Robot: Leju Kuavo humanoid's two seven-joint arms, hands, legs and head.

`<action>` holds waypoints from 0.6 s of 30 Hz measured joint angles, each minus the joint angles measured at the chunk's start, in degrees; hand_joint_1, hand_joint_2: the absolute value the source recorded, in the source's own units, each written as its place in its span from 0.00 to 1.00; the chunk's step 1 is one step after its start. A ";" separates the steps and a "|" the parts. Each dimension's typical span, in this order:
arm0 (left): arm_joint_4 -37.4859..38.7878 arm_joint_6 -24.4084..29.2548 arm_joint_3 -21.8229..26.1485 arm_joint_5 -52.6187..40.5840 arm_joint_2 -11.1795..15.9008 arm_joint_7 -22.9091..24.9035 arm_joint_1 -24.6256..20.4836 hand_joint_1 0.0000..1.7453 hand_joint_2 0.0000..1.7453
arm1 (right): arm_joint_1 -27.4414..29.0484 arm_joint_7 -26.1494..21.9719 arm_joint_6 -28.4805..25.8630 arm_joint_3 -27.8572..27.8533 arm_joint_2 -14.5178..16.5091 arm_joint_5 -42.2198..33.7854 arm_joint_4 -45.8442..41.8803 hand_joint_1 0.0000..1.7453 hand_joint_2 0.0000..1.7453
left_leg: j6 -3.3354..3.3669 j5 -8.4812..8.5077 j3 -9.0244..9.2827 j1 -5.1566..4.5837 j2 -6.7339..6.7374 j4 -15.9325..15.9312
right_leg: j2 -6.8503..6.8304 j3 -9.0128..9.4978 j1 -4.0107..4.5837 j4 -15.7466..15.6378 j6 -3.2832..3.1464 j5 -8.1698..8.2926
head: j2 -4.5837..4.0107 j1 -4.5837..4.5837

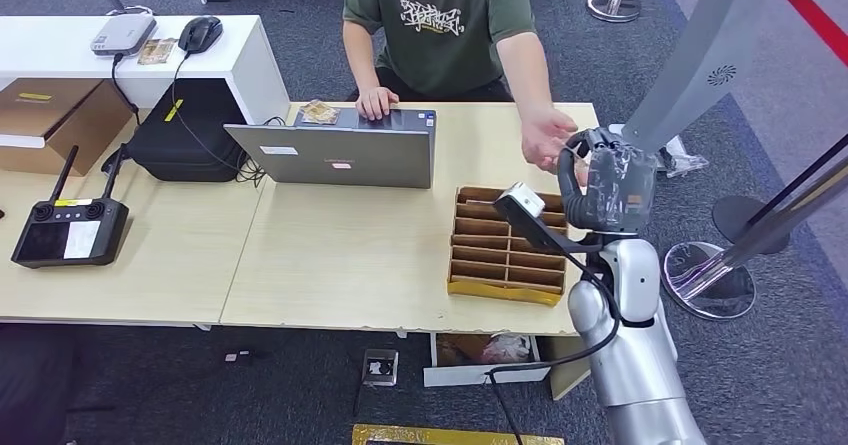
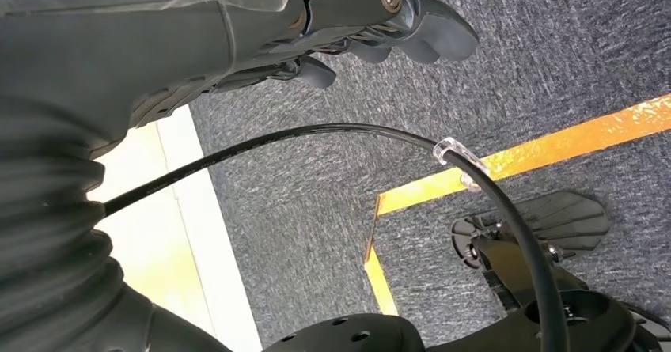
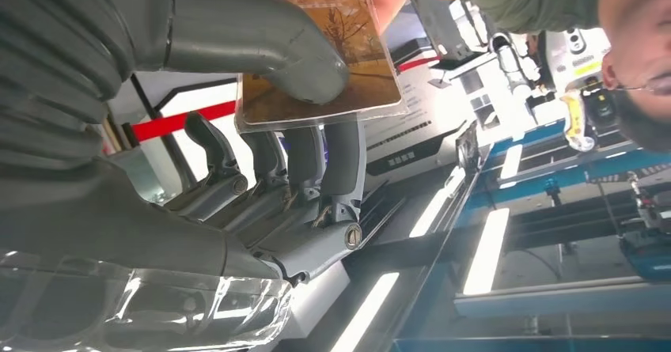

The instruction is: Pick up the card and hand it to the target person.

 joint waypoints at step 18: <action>0.00 0.07 0.00 -0.48 -0.42 0.59 -0.62 0.00 1.00 | -0.73 -5.25 -3.08 3.01 0.65 -13.76 7.17 0.00 1.00 | 0.00 -0.01 -0.02 -0.01 -0.02 0.00 | -0.02 -0.04 0.00 -0.01 0.02 -0.01 | 0.00 0.00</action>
